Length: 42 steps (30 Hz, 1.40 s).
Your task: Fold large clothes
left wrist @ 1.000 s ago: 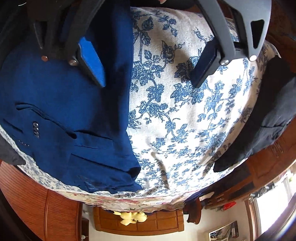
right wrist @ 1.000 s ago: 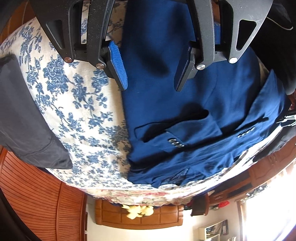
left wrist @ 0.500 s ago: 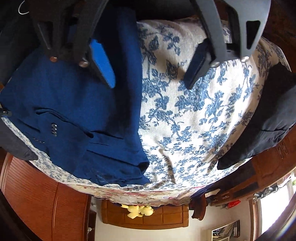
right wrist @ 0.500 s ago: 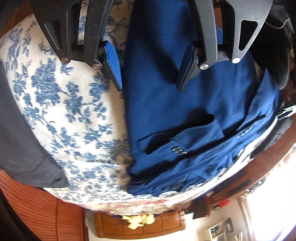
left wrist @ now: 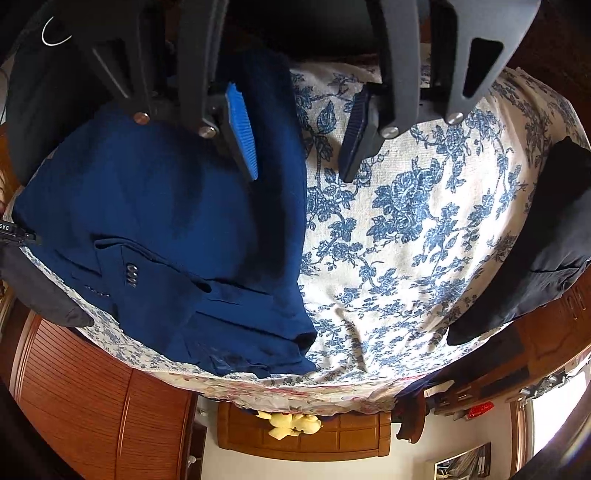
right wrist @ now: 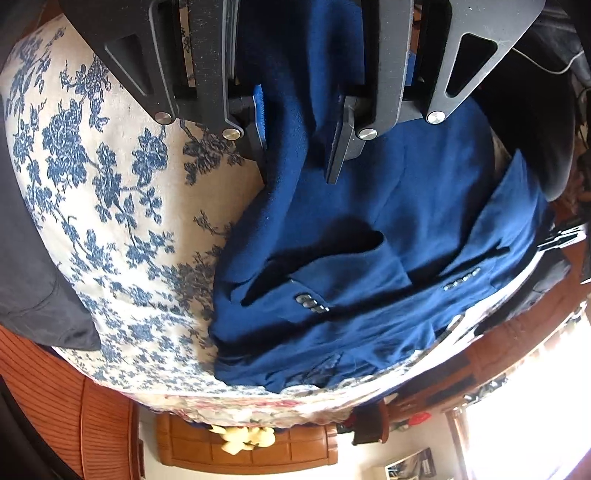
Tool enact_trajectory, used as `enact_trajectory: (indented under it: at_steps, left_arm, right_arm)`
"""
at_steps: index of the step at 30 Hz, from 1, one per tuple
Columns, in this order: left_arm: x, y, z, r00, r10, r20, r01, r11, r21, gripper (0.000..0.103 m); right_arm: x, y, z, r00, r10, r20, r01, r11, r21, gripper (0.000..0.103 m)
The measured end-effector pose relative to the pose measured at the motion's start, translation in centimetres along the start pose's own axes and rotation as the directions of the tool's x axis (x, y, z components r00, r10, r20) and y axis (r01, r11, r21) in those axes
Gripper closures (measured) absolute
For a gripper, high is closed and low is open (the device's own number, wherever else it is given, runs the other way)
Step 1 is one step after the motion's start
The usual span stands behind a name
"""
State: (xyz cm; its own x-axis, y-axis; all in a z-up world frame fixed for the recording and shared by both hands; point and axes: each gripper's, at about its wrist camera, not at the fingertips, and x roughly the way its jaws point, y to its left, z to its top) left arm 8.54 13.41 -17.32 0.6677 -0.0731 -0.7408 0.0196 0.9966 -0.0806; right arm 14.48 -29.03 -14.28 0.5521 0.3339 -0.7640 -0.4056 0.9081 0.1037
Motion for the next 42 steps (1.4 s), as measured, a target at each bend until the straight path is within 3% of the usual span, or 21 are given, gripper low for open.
enact_trajectory:
  at_steps: [7,11,13,14,16,21,24,28,32,38,42]
  left_arm:
    - [-0.4,-0.2,-0.8,1.0,-0.018,-0.006,0.018,1.0,0.017,0.061]
    - [-0.7,-0.5,-1.0,0.999,-0.042,-0.001,0.042,0.999,0.02,0.076]
    - [-0.8,-0.5,-0.8,0.998,-0.058,0.002,0.058,0.998,0.011,0.093]
    - [-0.8,-0.5,-0.7,0.998,-0.064,0.002,0.064,0.998,0.005,0.097]
    - [-1.1,-0.6,-0.2,0.998,-0.06,0.001,0.06,0.998,-0.017,0.102]
    - [-5.4,-1.2,2.8,0.989,-0.057,0.14,0.059,0.998,-0.007,0.103]
    - [-8.0,-2.1,5.1,0.974,-0.091,0.209,0.09,0.996,0.011,0.103]
    - [-12.2,-4.8,8.6,0.949,-0.102,0.297,0.08,0.993,0.088,0.103]
    - [-17.2,-8.0,11.4,0.922,-0.084,0.379,0.013,0.982,0.187,0.103]
    - [-24.0,-9.5,13.8,0.874,-0.137,0.466,0.025,0.971,0.237,0.103]
    - [-27.6,-9.4,14.3,0.841,-0.159,0.518,0.022,0.965,0.262,0.103]
  right_arm:
    - [0.2,-0.4,-0.4,1.0,0.014,-0.017,-0.014,1.0,0.007,0.077]
    - [0.3,-0.6,-0.4,0.999,0.027,-0.02,-0.027,0.999,0.018,0.077]
    - [0.3,-0.5,-0.4,0.999,0.029,-0.02,-0.029,0.999,0.013,0.077]
    - [0.3,-0.5,-0.3,0.999,0.03,-0.017,-0.03,0.999,0.012,0.077]
    - [-0.3,-0.7,-0.1,0.999,0.037,0.035,-0.038,0.999,0.022,0.1]
    - [-3.7,-1.0,2.5,0.983,0.101,0.152,-0.109,0.993,0.051,0.1]
    - [-6.7,-0.5,4.7,0.957,0.167,0.236,-0.186,0.981,0.062,0.1]
    - [-10.1,1.1,7.4,0.927,0.209,0.312,-0.235,0.971,0.045,0.101]
    - [-14.5,2.4,9.2,0.877,0.258,0.405,-0.288,0.958,0.012,0.101]
    - [-22.2,4.4,9.8,0.814,0.29,0.504,-0.292,0.953,-0.077,0.101]
    - [-27.2,4.4,8.8,0.75,0.337,0.569,-0.329,0.936,-0.121,0.1]
